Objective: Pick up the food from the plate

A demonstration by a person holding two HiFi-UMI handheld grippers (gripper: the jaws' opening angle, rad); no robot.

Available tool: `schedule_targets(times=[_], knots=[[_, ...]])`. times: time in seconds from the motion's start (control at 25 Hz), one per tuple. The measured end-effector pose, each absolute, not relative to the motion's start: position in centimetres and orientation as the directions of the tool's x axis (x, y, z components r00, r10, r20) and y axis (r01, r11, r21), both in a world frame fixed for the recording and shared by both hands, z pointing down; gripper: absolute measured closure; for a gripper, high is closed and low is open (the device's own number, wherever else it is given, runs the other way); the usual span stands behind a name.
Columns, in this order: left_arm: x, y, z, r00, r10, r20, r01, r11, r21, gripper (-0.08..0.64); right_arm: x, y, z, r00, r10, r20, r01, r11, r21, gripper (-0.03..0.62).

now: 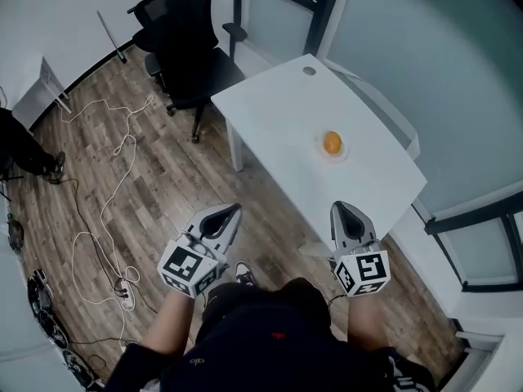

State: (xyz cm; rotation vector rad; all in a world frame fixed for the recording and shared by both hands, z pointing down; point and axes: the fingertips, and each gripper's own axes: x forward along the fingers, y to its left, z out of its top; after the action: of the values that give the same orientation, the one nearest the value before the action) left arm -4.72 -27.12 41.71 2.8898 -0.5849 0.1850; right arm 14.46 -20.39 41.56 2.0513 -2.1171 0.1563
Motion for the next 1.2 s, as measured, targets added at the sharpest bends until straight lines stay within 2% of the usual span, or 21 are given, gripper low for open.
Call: schedule_targets(times=[0.24,0.44,0.8,0.96,1.2], knots=[[-2.7,-30.5,42.7,0.939,-0.309,0.149,-0.333,-0.925,0.182,0.537,15.9,-23.5,41.6,0.028,-0.973,0.229,-0.997,-0.009,0.083,0.568],[1.2,-33.9,43.1,0.947,-0.279,0.158,-0.305,-0.936,0.176,0.537,20.1,-26.6,42.4,0.068,-0.971,0.230,-0.996,-0.052,0.079,0.568],[9.3,-41.5,43.5,0.923,-0.320,0.215,-0.355,-0.922,0.152,0.537,30.4,-33.5,43.2,0.092,-0.977,0.193,-0.996,-0.087,0.030,0.568],[14.5,-44.0,45.1,0.910,-0.323,0.259,-0.372,-0.912,0.173,0.537,35.1,-35.7,45.1,0.074,-0.973,0.219,-0.997,-0.077,-0.006,0.568],[18.7,-45.0,48.8,0.908,-0.288,0.304,-0.358,-0.910,0.210,0.537,38.0,-38.1,49.8,0.036,-0.954,0.297,-0.999,-0.046,-0.027,0.566]])
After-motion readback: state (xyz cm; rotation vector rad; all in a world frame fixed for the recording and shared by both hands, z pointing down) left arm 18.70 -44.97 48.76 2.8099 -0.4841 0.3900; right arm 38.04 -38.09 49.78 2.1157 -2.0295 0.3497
